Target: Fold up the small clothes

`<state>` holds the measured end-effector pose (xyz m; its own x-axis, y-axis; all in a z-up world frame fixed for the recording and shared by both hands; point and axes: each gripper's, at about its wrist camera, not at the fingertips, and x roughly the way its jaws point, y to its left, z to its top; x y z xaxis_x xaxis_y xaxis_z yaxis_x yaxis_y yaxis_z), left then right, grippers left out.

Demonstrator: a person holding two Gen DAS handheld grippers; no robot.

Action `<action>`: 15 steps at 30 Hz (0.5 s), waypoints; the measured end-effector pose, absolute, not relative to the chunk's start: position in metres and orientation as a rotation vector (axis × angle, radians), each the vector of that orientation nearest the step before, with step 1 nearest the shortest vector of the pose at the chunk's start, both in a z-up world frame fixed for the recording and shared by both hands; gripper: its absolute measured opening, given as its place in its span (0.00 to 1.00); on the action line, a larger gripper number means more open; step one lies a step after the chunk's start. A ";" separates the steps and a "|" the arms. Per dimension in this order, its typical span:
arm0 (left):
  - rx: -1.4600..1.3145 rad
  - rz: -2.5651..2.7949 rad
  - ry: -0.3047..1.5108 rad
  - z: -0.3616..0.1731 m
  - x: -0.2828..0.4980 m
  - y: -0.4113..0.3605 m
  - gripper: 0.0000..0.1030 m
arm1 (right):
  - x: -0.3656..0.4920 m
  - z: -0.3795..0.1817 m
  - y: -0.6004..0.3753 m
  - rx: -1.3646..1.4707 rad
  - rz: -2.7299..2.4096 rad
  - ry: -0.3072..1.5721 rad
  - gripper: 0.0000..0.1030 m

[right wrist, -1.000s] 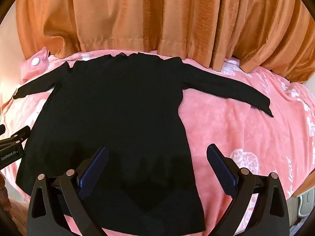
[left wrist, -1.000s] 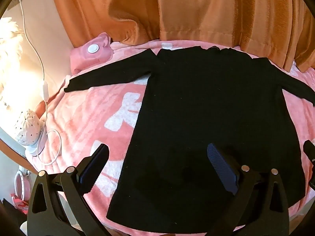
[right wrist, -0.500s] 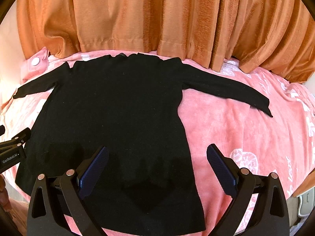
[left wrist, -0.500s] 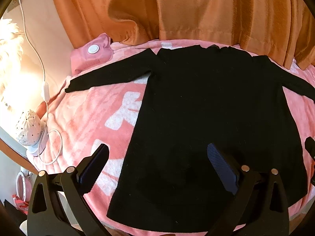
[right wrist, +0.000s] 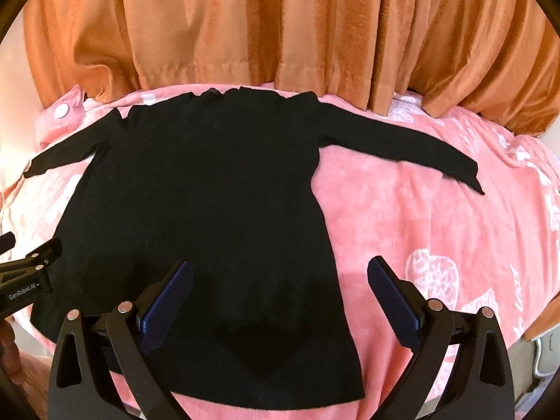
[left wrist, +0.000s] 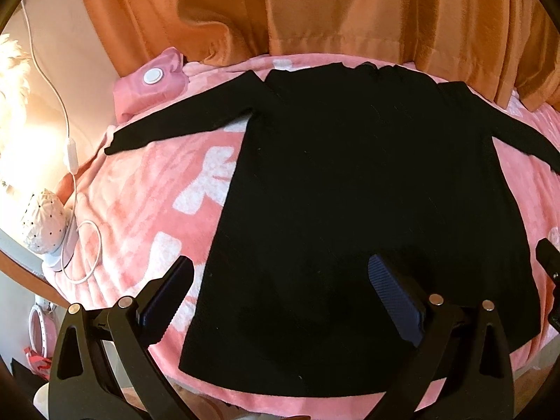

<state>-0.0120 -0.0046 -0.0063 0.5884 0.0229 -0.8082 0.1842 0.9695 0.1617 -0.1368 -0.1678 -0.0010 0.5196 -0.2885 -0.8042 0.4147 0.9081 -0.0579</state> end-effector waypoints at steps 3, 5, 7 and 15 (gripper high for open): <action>0.244 -0.090 0.942 -0.007 -0.013 -0.006 0.95 | -0.140 -0.003 -0.169 0.154 -0.419 0.942 0.95; 0.246 -0.084 0.943 -0.007 -0.014 -0.006 0.95 | -0.140 -0.003 -0.169 0.152 -0.420 0.939 0.95; 0.247 -0.081 0.942 -0.007 -0.014 -0.007 0.95 | -0.142 -0.002 -0.170 0.152 -0.422 0.935 0.95; 0.254 -0.074 0.941 -0.007 -0.011 -0.008 0.95 | -0.142 -0.001 -0.172 0.154 -0.422 0.928 0.95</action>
